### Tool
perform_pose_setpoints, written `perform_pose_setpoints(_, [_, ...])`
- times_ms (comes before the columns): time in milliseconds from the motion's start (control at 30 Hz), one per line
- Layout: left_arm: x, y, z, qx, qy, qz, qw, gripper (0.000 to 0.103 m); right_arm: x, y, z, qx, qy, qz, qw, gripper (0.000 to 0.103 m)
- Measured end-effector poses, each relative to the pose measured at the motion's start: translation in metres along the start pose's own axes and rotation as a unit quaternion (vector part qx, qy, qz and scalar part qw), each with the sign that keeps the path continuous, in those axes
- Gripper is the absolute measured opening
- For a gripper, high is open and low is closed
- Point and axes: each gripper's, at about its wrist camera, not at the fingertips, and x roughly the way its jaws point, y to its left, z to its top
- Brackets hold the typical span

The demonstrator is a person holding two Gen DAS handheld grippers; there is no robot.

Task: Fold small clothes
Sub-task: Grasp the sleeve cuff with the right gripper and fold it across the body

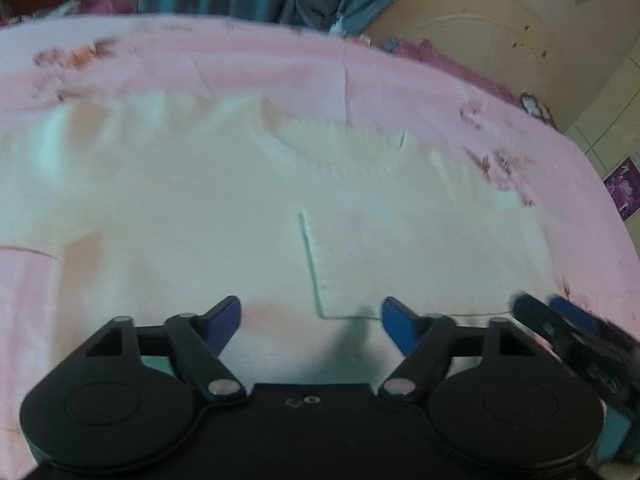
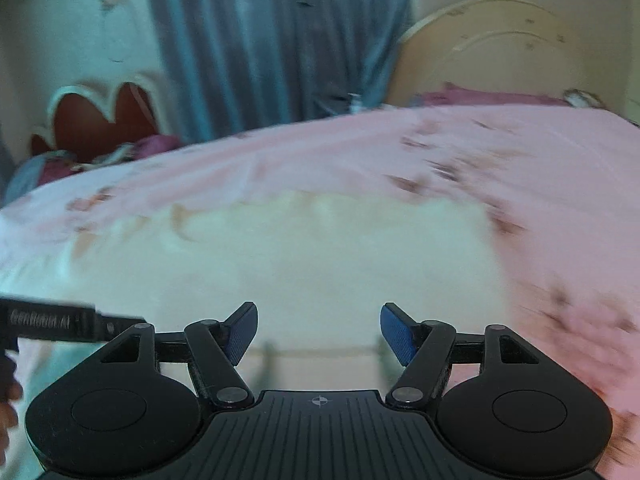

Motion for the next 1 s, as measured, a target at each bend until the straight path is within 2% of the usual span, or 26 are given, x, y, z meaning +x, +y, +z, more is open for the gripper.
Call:
perform_pose_setpoints(67, [0.007,-0.002,-0.001,-0.007,-0.013,-0.001,0.9999,0.068,-0.005,-0.014,-0.008,0.011,0.004,-0.020,1.000,0.068])
perform_pose_setpoints(133, [0.009,-0.005,-0.002,-0.013,-0.027,-0.007,0.9995,0.041,-0.009,-0.026,-0.015,0.023,0.007,-0.036,0.999,0.067])
perform_pose_setpoints(167, [0.010,-0.005,-0.002,-0.019,-0.032,-0.013,0.9992,0.034,-0.011,-0.031,-0.017,0.030,0.008,-0.041,0.999,0.067])
perform_pose_setpoints(200, [0.012,-0.005,-0.001,-0.025,-0.033,-0.023,0.9989,0.018,-0.012,-0.037,-0.019,0.037,0.009,-0.045,0.998,0.068])
perform_pose_setpoints(233, [0.015,-0.006,0.000,-0.028,-0.032,-0.028,0.9987,0.013,-0.014,-0.040,-0.021,0.043,0.010,-0.048,0.998,0.067])
perform_pose_setpoints(400, [0.012,-0.010,0.002,-0.025,-0.054,-0.031,0.9977,0.006,-0.010,-0.047,-0.024,0.044,0.014,-0.065,0.997,0.067])
perform_pose_setpoints(567, [-0.028,-0.013,0.028,-0.036,-0.125,-0.069,0.9891,0.006,0.007,-0.042,-0.022,0.038,0.021,-0.071,0.997,0.067])
perform_pose_setpoints(667, [-0.054,-0.006,0.047,-0.040,-0.167,-0.073,0.9824,0.006,0.018,-0.037,-0.018,0.037,0.017,-0.072,0.997,0.067])
perform_pose_setpoints(800, [-0.075,0.015,0.061,-0.055,-0.202,-0.058,0.9762,0.006,0.030,-0.037,-0.010,0.059,0.015,-0.069,0.996,0.067])
perform_pose_setpoints(933, [-0.072,0.046,0.055,-0.069,-0.199,-0.017,0.9774,0.006,0.037,-0.033,-0.004,0.062,0.012,-0.059,0.996,0.067])
perform_pose_setpoints(967, [-0.070,0.053,0.053,-0.077,-0.193,-0.010,0.9782,0.006,0.038,-0.033,-0.003,0.064,0.011,-0.058,0.996,0.065])
perform_pose_setpoints(1000, [-0.065,0.062,0.049,-0.086,-0.186,0.001,0.9788,0.006,0.040,-0.034,-0.002,0.066,0.010,-0.055,0.996,0.043])
